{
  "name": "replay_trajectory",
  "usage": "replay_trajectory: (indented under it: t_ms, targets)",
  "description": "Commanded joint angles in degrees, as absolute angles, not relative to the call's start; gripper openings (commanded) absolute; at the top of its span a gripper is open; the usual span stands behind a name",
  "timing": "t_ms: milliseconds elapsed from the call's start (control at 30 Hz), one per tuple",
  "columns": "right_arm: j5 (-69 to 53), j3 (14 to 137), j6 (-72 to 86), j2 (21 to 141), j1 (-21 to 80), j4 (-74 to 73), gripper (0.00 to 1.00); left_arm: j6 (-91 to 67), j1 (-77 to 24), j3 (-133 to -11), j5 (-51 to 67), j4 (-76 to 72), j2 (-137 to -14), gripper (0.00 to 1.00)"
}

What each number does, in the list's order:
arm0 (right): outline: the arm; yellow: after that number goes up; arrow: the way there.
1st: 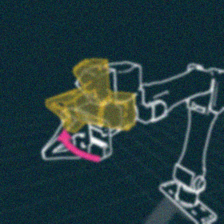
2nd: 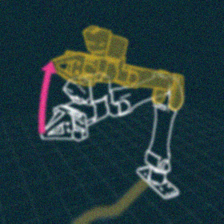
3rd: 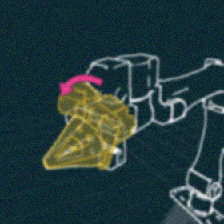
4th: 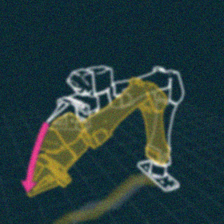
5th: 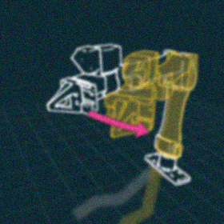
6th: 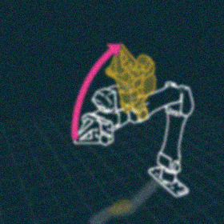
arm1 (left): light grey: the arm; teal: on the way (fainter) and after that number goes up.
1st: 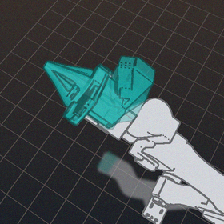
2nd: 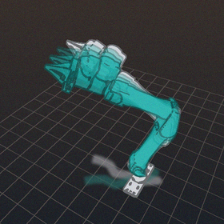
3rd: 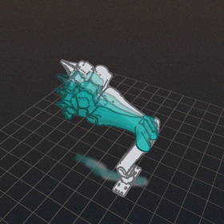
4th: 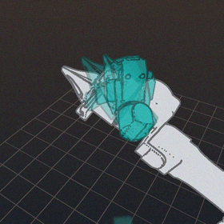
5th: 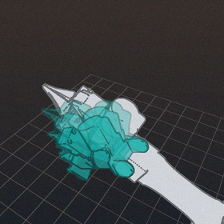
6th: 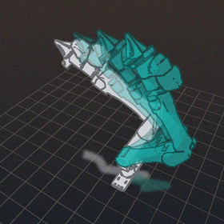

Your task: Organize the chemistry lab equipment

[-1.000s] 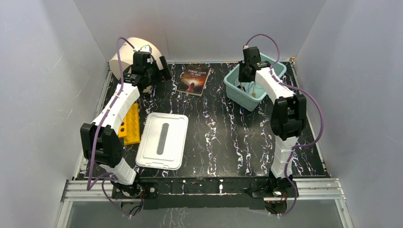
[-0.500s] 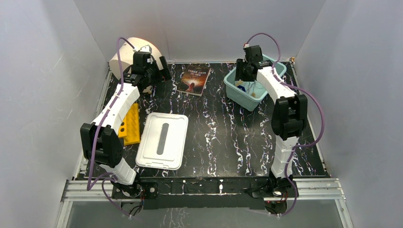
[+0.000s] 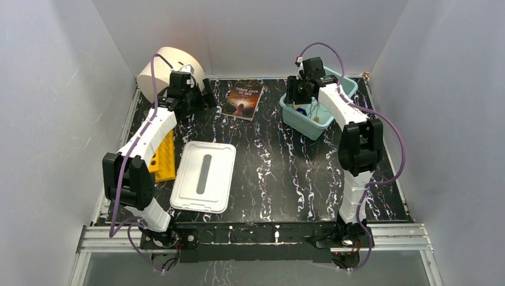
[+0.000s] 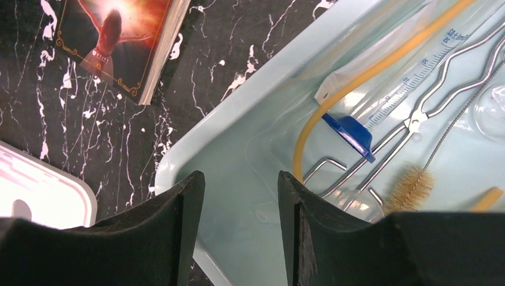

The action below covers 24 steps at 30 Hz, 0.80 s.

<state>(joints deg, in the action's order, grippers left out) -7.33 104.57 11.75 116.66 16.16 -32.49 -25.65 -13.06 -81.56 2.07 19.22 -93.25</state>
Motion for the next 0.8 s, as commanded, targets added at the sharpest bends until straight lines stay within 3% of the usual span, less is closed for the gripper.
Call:
replay_trajectory:
  t_ms: [0, 600, 767]
  targets:
    - [-10.3, 104.2, 10.4, 114.7, 18.4, -34.4, 0.57, -24.3, -12.8, -80.5, 5.5, 17.5, -90.7, 0.98]
    - [-9.6, 91.7, 11.2, 104.5, 27.3, -32.1, 0.57, -25.3, -12.8, -77.2, 5.1, 17.3, -90.6, 0.98]
    - [4.5, 94.1, 14.9, 101.6, 28.8, -34.0, 0.56, -22.9, -12.8, -78.2, 5.9, 18.3, -90.0, 0.98]
